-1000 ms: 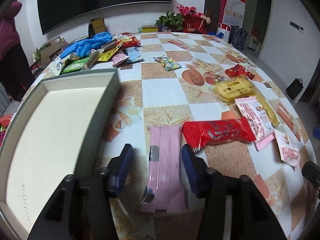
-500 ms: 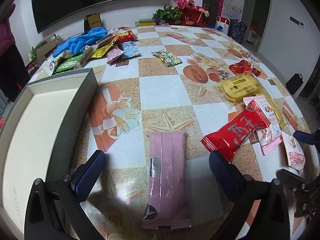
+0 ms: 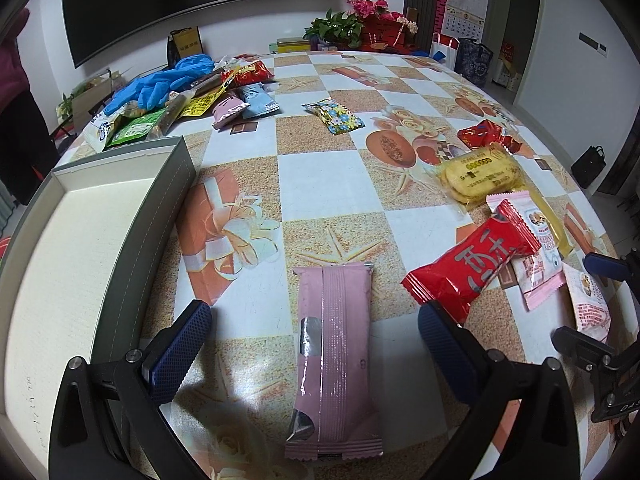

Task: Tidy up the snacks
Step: 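Grasp the white-and-pink CRISPY CRANBERRY pack with the right tool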

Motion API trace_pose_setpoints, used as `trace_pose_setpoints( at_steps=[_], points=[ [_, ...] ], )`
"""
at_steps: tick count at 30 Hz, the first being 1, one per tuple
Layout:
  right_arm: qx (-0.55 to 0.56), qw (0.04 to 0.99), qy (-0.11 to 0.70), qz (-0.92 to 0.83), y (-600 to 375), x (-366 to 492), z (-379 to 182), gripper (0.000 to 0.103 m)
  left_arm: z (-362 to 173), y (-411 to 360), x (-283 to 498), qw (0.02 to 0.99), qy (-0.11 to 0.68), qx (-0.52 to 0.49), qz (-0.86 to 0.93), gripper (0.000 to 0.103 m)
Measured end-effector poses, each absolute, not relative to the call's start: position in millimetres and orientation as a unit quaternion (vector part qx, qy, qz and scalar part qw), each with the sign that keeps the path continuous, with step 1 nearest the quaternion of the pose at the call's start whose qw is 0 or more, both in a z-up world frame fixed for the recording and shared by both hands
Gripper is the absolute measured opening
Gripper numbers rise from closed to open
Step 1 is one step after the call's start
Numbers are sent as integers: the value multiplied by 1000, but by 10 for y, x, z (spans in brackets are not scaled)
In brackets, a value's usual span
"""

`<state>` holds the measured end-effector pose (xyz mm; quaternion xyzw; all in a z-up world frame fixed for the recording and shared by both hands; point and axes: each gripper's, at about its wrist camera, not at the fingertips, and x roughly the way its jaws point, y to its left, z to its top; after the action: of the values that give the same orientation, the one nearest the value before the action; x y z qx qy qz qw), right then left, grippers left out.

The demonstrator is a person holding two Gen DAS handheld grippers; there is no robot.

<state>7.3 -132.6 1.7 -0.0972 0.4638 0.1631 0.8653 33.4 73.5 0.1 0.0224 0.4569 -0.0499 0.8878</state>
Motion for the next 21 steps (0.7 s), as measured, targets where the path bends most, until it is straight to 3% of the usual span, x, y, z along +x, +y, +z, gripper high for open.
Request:
trace_pose_setpoints(
  at_steps=[21],
  points=[
    [-102, 861, 472, 160, -1331, 44, 36, 102, 0, 731, 325, 888, 457, 22, -50, 103]
  ],
)
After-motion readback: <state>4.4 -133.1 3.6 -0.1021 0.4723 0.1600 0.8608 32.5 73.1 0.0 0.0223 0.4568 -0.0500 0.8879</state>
